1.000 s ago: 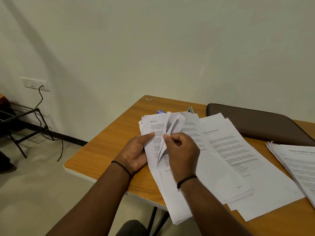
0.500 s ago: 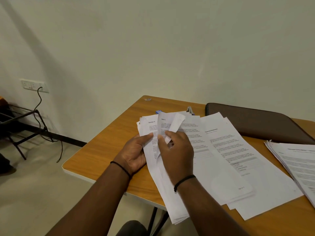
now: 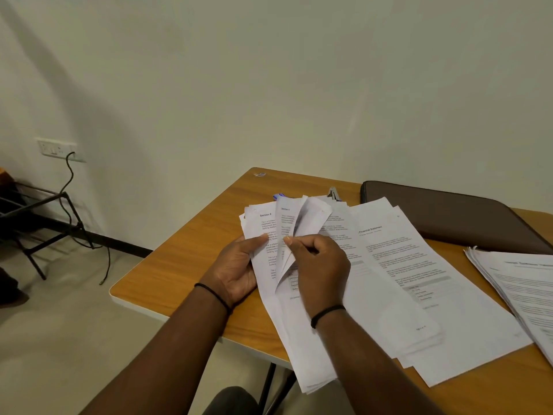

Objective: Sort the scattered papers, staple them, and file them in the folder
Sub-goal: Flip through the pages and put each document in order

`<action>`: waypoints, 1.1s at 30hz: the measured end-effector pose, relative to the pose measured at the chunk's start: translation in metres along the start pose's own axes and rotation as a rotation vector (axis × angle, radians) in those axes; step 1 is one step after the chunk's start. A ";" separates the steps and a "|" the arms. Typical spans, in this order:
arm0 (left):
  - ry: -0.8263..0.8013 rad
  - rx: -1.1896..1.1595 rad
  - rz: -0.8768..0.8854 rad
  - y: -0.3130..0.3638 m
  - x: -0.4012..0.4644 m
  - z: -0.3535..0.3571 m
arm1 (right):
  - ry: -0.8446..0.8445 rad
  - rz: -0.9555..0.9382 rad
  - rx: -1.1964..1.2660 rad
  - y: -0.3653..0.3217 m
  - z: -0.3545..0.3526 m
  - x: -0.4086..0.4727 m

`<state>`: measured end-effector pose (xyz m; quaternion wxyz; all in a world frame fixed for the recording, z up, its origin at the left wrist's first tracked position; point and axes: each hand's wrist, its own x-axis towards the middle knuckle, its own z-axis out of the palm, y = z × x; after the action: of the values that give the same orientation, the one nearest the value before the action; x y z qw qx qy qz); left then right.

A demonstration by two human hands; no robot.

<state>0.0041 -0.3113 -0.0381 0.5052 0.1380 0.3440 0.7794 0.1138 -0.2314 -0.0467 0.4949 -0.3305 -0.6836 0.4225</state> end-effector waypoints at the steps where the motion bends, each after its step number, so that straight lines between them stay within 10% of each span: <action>1: 0.018 0.000 0.005 -0.001 0.001 -0.001 | -0.008 0.038 0.043 0.000 0.000 0.000; 9: 0.226 0.270 0.305 -0.009 0.004 0.003 | 0.056 0.010 -0.047 0.000 0.001 0.000; 14: 0.421 1.002 0.679 -0.022 0.004 0.005 | 0.045 -0.066 -0.135 0.003 0.002 -0.002; 21: 0.702 1.741 0.284 -0.015 0.018 0.010 | 0.000 -0.103 -0.236 0.005 0.005 -0.002; 33: 0.513 1.497 0.439 -0.022 0.028 0.015 | 0.119 -0.042 -0.105 0.006 0.003 0.000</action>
<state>0.0151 -0.2752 -0.0458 0.0209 0.3201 0.8429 0.4321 0.1108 -0.2293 -0.0525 0.5255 -0.3657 -0.6811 0.3553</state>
